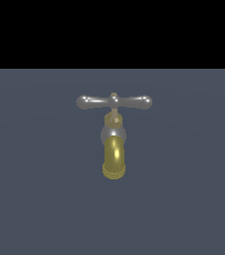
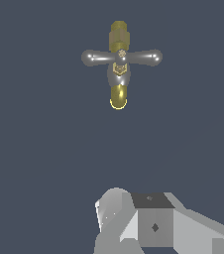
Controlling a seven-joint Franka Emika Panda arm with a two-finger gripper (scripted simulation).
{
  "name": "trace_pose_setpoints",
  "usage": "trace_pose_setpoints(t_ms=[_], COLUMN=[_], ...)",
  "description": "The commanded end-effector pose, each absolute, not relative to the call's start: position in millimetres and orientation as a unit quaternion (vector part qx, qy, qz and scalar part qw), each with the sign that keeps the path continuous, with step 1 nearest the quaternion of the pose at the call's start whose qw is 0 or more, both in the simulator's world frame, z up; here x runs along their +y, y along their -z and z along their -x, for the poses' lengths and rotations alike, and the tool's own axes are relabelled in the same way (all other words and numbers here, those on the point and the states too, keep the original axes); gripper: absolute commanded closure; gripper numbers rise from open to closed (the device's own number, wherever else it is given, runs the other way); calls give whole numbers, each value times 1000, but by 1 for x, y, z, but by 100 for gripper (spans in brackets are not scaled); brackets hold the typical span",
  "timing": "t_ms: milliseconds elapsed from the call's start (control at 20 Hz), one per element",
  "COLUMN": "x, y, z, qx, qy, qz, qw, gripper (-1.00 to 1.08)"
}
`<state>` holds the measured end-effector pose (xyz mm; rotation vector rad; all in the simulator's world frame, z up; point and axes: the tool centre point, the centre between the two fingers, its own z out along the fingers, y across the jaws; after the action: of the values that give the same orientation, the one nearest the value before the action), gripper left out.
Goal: Turn on the faucet by rotating a designated handle.
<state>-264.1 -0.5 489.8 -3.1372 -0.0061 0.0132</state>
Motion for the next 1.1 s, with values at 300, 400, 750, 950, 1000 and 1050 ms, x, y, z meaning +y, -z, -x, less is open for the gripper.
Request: trace_pose_setpoints(t_ms=[300,400,750,950,1000,1050], x=[-3,-6,-18,-28,-31,-34], y=[-486,-483,-464,-449,-444,-440], z=[263,263,258,254,252,250], qx=[-13,-21,-68,-109,-120,-132], qy=[-4,-4,-4,-4,-4,-4], qz=[1000,1000,998,994,993,991], qw=[2,2,2,2,2,2], gripper=[108,108,108,108,108,108])
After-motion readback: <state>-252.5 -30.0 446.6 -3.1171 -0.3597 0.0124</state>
